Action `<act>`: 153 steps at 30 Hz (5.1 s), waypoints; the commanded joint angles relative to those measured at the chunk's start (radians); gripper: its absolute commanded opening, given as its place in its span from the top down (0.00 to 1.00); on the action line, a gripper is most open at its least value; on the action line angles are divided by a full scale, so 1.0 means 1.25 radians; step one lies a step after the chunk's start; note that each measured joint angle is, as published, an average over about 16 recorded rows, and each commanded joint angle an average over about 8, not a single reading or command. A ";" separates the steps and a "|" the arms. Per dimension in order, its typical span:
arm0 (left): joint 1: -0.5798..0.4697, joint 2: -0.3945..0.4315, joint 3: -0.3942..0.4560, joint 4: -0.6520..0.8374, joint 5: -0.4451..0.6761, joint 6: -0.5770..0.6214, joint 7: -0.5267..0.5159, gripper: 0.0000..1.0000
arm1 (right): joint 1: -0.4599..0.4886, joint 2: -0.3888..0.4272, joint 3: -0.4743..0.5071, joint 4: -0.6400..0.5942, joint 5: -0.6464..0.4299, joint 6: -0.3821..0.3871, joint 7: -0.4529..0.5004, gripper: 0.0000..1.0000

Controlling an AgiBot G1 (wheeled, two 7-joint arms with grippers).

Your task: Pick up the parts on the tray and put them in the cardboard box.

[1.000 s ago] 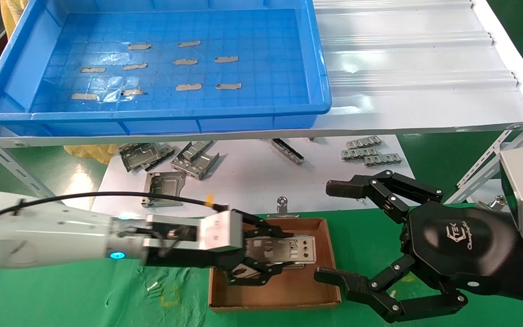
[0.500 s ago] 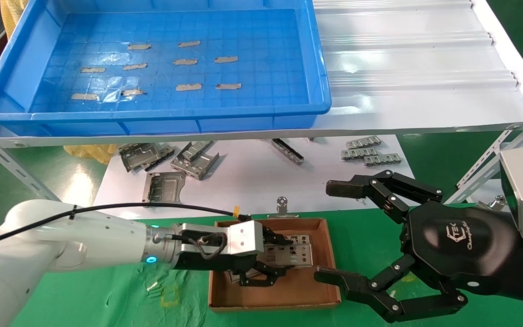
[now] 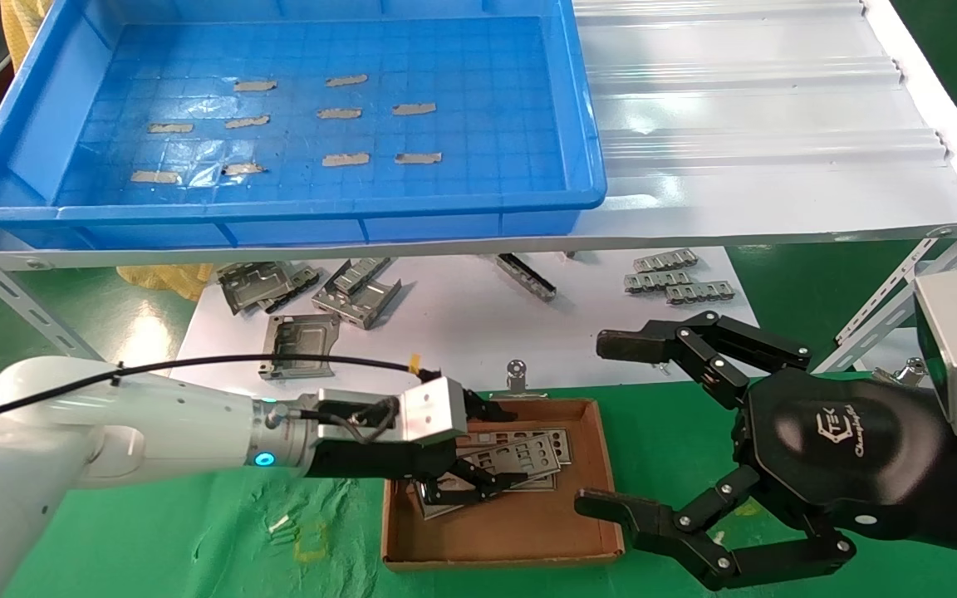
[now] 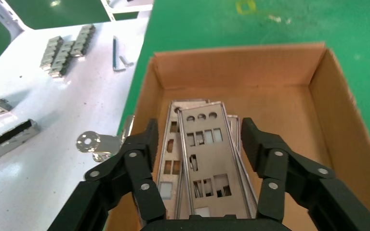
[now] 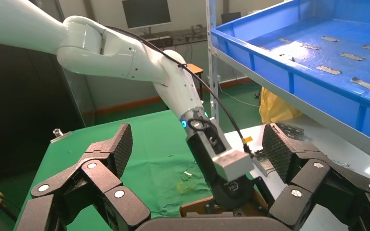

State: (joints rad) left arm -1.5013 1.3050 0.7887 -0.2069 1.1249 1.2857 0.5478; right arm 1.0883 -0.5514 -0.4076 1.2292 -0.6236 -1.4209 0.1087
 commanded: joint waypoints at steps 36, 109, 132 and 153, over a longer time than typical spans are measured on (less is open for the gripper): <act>0.010 -0.080 -0.084 0.010 -0.126 0.202 -0.101 0.00 | 0.000 0.000 0.000 0.000 0.000 0.000 0.000 0.00; 0.347 -0.562 -0.413 -0.875 -0.320 0.168 -0.592 0.00 | 0.000 0.000 0.000 0.000 0.000 0.000 0.000 0.00; 0.342 -0.555 -0.408 -0.862 -0.316 0.168 -0.588 0.00 | 0.000 0.000 0.000 0.000 0.000 0.000 0.000 0.00; 0.341 -0.554 -0.407 -0.860 -0.315 0.168 -0.587 0.00 | 0.000 0.000 0.000 0.000 0.000 0.000 0.000 0.00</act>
State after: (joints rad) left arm -1.0752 0.6124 0.2805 -1.2814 0.7312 1.4954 -0.1859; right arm 1.0877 -0.5511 -0.4075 1.2287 -0.6233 -1.4204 0.1085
